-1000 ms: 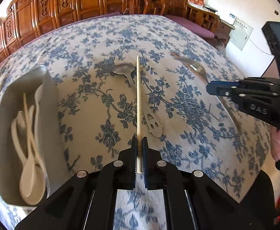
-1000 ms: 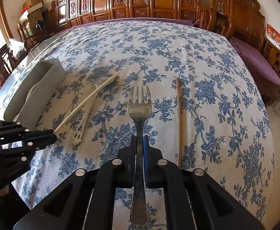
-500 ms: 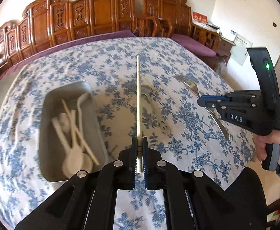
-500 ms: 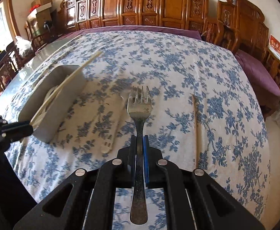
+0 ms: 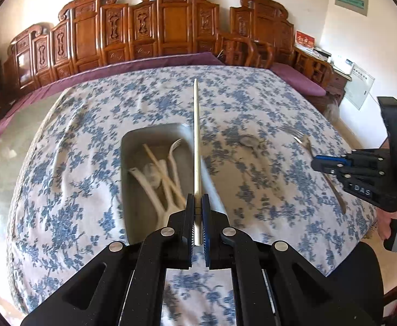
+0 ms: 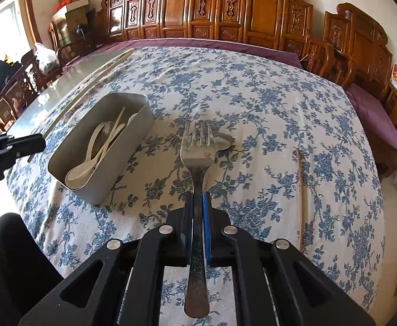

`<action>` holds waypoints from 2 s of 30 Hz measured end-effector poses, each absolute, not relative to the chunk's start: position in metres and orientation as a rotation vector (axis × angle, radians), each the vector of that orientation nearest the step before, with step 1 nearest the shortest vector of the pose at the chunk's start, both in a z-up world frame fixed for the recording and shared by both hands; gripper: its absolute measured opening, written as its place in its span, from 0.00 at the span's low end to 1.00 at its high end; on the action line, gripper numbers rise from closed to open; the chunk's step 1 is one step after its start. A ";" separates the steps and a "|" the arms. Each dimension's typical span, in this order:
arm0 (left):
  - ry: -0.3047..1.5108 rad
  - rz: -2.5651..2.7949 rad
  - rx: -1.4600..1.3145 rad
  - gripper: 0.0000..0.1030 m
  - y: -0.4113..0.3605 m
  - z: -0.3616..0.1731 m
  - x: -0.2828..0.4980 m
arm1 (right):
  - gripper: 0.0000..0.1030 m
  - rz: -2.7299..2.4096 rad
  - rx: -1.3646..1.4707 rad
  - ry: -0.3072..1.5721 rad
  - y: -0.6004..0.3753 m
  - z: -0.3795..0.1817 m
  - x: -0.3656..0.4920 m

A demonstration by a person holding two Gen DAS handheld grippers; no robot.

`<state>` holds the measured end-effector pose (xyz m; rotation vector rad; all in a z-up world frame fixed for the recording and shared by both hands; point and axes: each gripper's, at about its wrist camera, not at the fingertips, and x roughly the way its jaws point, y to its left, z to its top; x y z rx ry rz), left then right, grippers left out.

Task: Organize utensils
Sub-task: 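Carry the chopstick into the tray and open the left gripper while the right gripper holds the fork, then carry the metal fork into the grey tray and open the right gripper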

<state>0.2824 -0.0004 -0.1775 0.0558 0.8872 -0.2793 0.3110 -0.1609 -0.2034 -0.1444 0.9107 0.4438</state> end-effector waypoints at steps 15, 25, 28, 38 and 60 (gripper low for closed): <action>1.037 -0.231 0.028 0.04 0.017 -0.234 0.314 | 0.08 0.467 -0.142 0.942 -0.158 -0.220 0.319; 1.067 -0.220 0.051 0.04 0.013 -0.242 0.327 | 0.08 0.460 -0.142 0.947 -0.161 -0.223 0.323; 1.047 -0.222 0.043 0.07 0.015 -0.238 0.324 | 0.08 0.460 -0.143 0.944 -0.161 -0.220 0.324; 0.968 -0.200 -0.015 0.21 0.045 -0.213 0.299 | 0.08 0.498 -0.163 0.904 -0.135 -0.200 0.322; 0.888 -0.137 -0.067 0.26 0.097 -0.185 0.268 | 0.08 0.600 -0.188 0.766 -0.070 -0.139 0.303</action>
